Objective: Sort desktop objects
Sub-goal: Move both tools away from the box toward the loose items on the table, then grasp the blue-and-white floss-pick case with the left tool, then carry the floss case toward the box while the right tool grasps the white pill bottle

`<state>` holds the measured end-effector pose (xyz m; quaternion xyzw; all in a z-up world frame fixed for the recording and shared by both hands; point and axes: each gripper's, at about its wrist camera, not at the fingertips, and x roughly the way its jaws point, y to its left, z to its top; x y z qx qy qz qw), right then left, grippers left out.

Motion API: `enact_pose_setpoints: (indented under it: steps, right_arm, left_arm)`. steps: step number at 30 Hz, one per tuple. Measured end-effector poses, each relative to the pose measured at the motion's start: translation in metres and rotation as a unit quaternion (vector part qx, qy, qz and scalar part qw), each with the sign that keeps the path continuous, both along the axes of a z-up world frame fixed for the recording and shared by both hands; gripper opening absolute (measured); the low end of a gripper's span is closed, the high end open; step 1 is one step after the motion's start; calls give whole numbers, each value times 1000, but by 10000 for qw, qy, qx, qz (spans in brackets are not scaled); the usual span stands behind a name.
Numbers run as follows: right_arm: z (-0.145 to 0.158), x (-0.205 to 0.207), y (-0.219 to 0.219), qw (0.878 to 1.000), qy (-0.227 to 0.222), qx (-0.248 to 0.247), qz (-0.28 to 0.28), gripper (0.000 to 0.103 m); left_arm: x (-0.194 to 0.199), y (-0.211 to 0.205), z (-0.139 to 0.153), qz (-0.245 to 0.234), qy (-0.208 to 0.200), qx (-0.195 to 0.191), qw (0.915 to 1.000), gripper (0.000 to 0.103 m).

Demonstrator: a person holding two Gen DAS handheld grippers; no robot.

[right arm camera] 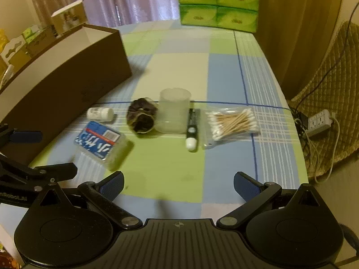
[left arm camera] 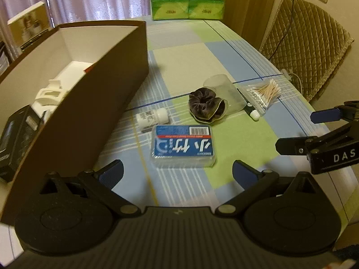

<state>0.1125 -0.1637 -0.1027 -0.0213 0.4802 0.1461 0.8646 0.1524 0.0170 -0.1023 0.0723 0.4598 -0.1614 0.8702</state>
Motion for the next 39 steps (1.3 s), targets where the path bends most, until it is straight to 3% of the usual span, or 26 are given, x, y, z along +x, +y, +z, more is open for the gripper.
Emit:
enact_pose_setpoints:
  steps: [15, 18, 21, 25, 32, 39]
  right_arm:
    - [-19, 26, -24, 9987, 318, 34, -390, 101]
    - [-21, 28, -26, 9985, 346, 28, -423, 101]
    - [-21, 28, -27, 9984, 359, 34, -429, 101]
    - [-21, 28, -25, 9986, 359, 41, -389, 101]
    - [-17, 25, -16, 9993, 294, 93, -213, 101]
    - [-7, 20, 3, 9997, 145, 186, 37, 101]
  left_arm:
    - [51, -27, -41, -193, 327, 261, 9989, 100]
    - [57, -31, -45, -210, 348, 269, 9988, 96]
    - [59, -32, -49, -217, 347, 290, 9987, 84]
    - [56, -30, -50, -227, 306, 263, 9989, 83]
    - [37, -14, -39, -184, 273, 186, 9993, 83]
    - [5, 13, 5, 11, -8, 98, 10000, 83]
